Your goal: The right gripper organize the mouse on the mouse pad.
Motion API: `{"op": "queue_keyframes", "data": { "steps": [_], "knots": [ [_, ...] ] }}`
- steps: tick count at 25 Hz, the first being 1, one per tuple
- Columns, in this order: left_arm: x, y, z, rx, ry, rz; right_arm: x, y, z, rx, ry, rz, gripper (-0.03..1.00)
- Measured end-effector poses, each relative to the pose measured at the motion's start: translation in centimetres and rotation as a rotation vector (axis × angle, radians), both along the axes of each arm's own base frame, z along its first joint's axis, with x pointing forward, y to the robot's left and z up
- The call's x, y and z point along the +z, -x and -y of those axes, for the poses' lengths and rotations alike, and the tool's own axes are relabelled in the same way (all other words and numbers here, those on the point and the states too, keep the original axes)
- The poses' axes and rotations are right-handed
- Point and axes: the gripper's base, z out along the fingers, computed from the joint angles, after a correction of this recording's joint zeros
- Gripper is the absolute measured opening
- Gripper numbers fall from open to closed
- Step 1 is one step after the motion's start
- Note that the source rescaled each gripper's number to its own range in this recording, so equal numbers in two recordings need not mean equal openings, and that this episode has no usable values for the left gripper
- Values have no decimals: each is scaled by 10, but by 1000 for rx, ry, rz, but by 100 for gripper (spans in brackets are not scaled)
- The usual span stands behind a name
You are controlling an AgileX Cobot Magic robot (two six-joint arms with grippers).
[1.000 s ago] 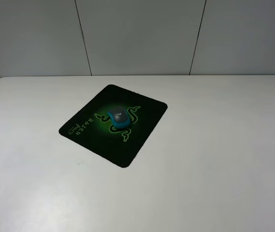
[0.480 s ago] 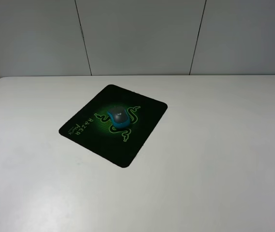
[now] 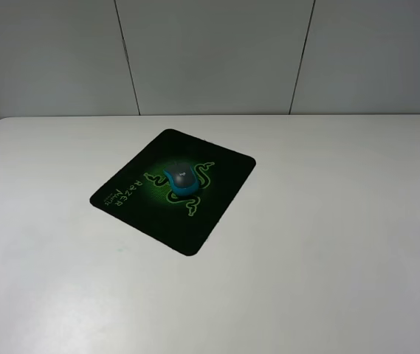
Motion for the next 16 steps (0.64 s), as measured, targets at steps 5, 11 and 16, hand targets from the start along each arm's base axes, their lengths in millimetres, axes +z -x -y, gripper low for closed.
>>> {"op": "queue_keyframes", "data": {
  "steps": [5,11,16],
  "knots": [
    [0,0,0,0,0,0,0,0,0,0,0,0,100],
    [0,0,0,0,0,0,0,0,0,0,0,0,100],
    [0,0,0,0,0,0,0,0,0,0,0,0,100]
  ]
}}
